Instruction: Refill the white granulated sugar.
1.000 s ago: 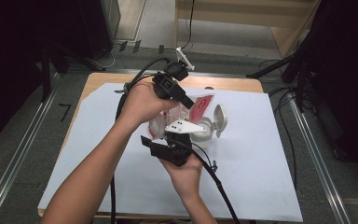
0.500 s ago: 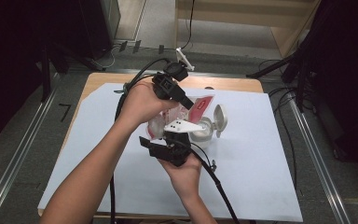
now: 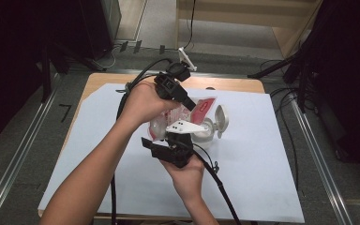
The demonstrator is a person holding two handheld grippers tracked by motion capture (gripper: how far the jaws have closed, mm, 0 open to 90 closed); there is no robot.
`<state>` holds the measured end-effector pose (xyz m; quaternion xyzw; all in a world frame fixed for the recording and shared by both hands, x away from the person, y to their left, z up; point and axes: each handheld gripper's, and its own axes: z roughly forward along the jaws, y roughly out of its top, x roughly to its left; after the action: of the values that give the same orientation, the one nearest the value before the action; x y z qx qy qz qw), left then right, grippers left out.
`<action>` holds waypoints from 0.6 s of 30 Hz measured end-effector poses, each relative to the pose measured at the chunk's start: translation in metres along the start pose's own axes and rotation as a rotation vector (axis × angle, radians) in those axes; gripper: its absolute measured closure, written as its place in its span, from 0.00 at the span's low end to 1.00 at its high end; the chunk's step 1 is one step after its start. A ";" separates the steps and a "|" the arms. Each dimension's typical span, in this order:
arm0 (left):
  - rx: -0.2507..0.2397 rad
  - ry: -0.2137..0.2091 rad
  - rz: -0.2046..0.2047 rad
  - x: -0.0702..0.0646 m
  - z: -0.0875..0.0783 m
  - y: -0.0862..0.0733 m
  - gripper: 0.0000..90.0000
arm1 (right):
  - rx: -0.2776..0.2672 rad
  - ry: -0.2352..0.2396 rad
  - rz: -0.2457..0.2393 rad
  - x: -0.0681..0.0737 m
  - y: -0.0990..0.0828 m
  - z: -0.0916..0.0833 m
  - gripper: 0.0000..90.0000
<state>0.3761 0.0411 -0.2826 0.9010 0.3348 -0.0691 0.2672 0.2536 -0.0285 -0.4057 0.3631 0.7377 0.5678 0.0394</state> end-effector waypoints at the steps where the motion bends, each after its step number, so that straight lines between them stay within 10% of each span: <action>1: -0.003 -0.003 -0.003 0.000 0.000 0.000 0.96 | 0.001 -0.001 0.002 0.001 0.000 -0.001 0.63; 18: 0.000 -0.019 -0.008 -0.001 0.001 0.002 0.96 | -0.017 -0.018 -0.022 0.006 -0.002 -0.008 0.64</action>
<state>0.3770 0.0387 -0.2826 0.8988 0.3360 -0.0788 0.2702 0.2445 -0.0321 -0.4029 0.3598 0.7365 0.5702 0.0555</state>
